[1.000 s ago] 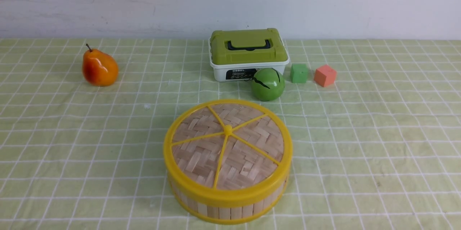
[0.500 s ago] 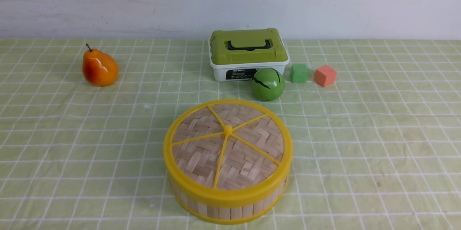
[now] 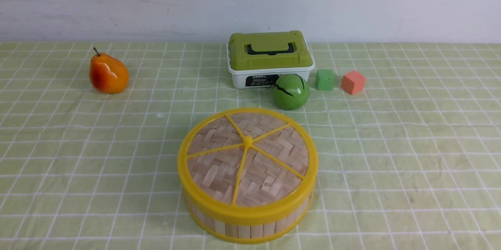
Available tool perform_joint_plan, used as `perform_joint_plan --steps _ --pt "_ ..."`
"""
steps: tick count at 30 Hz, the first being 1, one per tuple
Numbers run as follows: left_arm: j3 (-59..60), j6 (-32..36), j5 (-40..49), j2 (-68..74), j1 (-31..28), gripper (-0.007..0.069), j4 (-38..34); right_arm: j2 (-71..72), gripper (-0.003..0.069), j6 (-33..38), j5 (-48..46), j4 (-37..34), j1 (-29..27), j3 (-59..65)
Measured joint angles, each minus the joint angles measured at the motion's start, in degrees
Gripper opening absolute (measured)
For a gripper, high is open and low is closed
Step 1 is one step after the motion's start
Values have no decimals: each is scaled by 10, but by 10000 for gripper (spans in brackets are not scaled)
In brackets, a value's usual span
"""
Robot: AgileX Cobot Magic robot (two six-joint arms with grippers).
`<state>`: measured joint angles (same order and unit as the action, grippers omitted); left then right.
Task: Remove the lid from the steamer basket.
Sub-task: Use the right arm to lift the lid of the steamer
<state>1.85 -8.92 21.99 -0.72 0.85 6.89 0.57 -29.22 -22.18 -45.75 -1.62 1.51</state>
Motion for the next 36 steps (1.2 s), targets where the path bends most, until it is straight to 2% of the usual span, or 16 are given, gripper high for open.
perform_joint_plan --steps 5,8,11,13,14,15,16,19,22,27,28,29,32,33,35,36 --pt "0 0 0 0 0 239 0 0 241 43 2 16 0 0" --pt "0 0 0 0 0 239 0 0 239 123 -1 30 0 -5" --pt "0 0 0 0 0 239 0 -10 193 232 -30 57 0 -63" --pt "0 0 0 0 0 239 0 -56 115 320 -76 98 0 -141" --pt "0 0 0 0 0 239 0 -91 67 348 -99 118 0 -187" --pt "0 0 0 0 0 239 0 -107 59 355 -112 127 0 -196" --pt "0 0 0 0 0 239 0 -174 4 415 -178 168 0 -285" --pt "0 0 0 0 0 239 0 -311 -20 481 -294 199 0 -432" --pt "0 0 0 0 0 239 0 -429 -17 527 -396 197 8 -547" --pt "0 0 0 0 0 239 0 -568 -3 554 -469 204 82 -665" --pt "0 0 0 0 0 239 0 -625 0 546 -481 235 128 -707" --pt "0 0 0 0 0 239 0 -625 0 544 -482 239 134 -707" --pt "0 0 0 0 0 239 0 -737 0 491 -488 329 236 -791" --pt "0 0 0 0 0 239 0 -749 0 488 -488 334 241 -801" --pt "0 0 0 0 0 239 0 -829 3 459 -489 376 299 -864" --pt "0 0 0 0 0 239 0 -852 6 454 -489 382 309 -883"
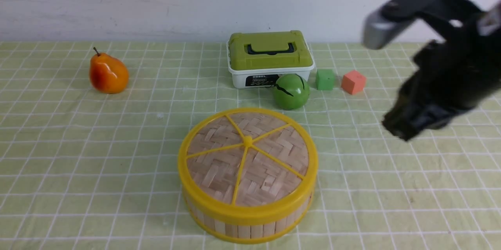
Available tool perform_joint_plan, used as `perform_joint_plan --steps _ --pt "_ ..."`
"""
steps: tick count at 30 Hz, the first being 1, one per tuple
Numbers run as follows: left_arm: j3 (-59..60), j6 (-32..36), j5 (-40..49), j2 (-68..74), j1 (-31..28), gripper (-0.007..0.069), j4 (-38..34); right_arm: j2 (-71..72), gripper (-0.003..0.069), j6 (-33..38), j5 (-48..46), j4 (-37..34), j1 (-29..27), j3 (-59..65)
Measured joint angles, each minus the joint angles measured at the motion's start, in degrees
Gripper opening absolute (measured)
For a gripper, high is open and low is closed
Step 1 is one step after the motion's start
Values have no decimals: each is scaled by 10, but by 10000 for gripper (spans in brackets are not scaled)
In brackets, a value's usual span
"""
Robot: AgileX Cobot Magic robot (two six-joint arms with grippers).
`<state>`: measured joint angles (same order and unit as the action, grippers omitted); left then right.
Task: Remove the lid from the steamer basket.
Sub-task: Use the right arm to lift the lid of the steamer
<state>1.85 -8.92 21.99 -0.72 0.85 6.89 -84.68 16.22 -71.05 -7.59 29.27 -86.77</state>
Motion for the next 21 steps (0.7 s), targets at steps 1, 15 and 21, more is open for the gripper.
perform_joint_plan --steps 1,15,21 --pt "0 0 0 0 0 239 0 -29 10 -5 0 3 15 -23" --pt "0 0 0 0 0 239 0 -308 398 -22 38 -16 72 -254" --pt "0 0 0 0 0 239 0 -360 454 -23 78 -20 73 -261"
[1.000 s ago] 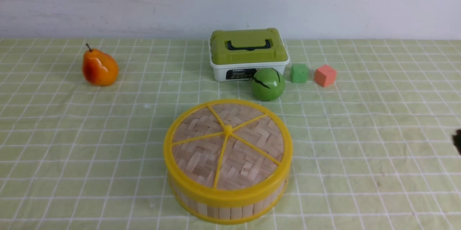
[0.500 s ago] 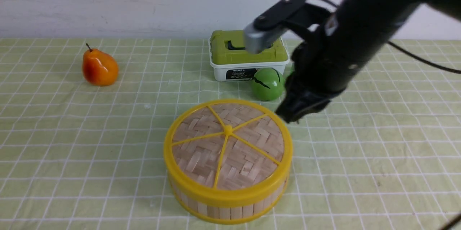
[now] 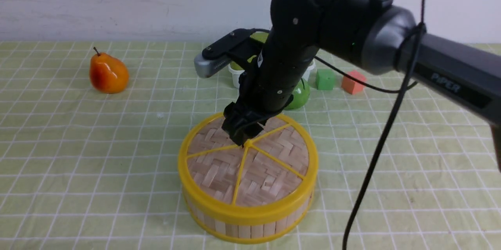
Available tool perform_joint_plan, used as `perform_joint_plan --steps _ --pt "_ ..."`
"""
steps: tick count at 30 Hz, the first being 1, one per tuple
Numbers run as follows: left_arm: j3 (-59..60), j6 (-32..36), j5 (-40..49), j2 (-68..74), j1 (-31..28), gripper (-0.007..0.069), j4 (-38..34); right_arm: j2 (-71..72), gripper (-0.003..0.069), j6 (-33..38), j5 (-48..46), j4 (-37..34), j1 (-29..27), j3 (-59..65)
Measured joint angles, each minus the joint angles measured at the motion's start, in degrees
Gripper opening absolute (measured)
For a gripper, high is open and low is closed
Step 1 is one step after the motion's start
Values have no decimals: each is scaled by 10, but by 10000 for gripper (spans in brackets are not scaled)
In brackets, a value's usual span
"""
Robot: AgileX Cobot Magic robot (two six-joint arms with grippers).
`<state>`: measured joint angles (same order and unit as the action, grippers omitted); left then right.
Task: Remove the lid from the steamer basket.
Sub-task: Use the right arm to lift the lid of the steamer, then use the right arm to place the steamer lid on the table
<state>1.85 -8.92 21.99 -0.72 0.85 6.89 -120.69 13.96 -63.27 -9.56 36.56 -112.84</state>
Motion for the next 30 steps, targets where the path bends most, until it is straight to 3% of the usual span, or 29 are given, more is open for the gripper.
perform_joint_plan --steps 3,7,8,10,21,24,30 --pt "0 0 0 0 0 239 0 -15 392 0 1 0 0 0" --pt "0 0 0 0 0 239 0 -19 256 0 6 -4 0 -1" --pt "0 0 0 0 0 239 0 -19 163 0 5 -8 0 -3" --pt "0 0 0 0 0 239 0 -17 75 0 1 -8 0 -4" --pt "0 0 0 0 0 239 0 105 83 0 -51 27 -30 5" --pt "0 0 0 0 0 239 0 174 83 0 -46 30 -80 38" --pt "0 0 0 0 0 239 0 287 83 -29 58 33 -248 250"
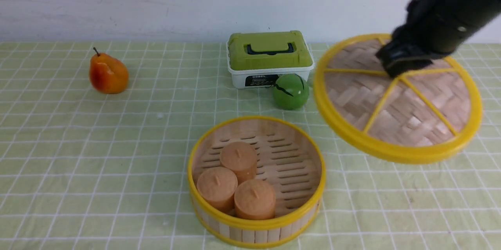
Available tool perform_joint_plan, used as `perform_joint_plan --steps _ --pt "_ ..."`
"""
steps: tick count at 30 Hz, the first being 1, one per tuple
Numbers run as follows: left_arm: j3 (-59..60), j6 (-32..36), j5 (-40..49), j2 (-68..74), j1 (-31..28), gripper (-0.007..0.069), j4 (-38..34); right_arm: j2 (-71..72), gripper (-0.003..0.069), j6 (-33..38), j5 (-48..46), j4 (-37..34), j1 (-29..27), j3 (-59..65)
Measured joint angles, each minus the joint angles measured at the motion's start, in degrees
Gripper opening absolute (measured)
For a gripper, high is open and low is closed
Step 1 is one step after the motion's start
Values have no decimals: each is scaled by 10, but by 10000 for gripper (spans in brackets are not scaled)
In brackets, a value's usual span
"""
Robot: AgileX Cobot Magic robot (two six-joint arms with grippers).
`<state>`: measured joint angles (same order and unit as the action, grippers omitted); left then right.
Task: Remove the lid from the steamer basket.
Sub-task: Use the right arm to place the steamer lid on the table
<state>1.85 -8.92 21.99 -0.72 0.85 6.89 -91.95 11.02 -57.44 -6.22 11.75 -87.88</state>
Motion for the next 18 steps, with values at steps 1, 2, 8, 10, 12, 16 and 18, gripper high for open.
perform_joint_plan --steps 1,2,8,10,12,16,18 --pt "0 0 0 0 0 239 0 4 83 -1 19 -4 -16 34" --pt "0 0 0 0 0 239 0 4 83 -1 41 -13 -33 66" --pt "0 0 0 0 0 239 0 -29 83 22 157 -69 -54 199" --pt "0 0 0 0 0 239 0 -52 83 32 196 -79 -54 225" --pt "0 0 0 0 0 239 0 -70 83 32 210 -79 -54 232" --pt "0 0 0 0 0 239 0 -87 101 32 233 -83 -54 234" --pt "0 0 0 0 0 239 0 -87 152 32 236 -84 -54 233"
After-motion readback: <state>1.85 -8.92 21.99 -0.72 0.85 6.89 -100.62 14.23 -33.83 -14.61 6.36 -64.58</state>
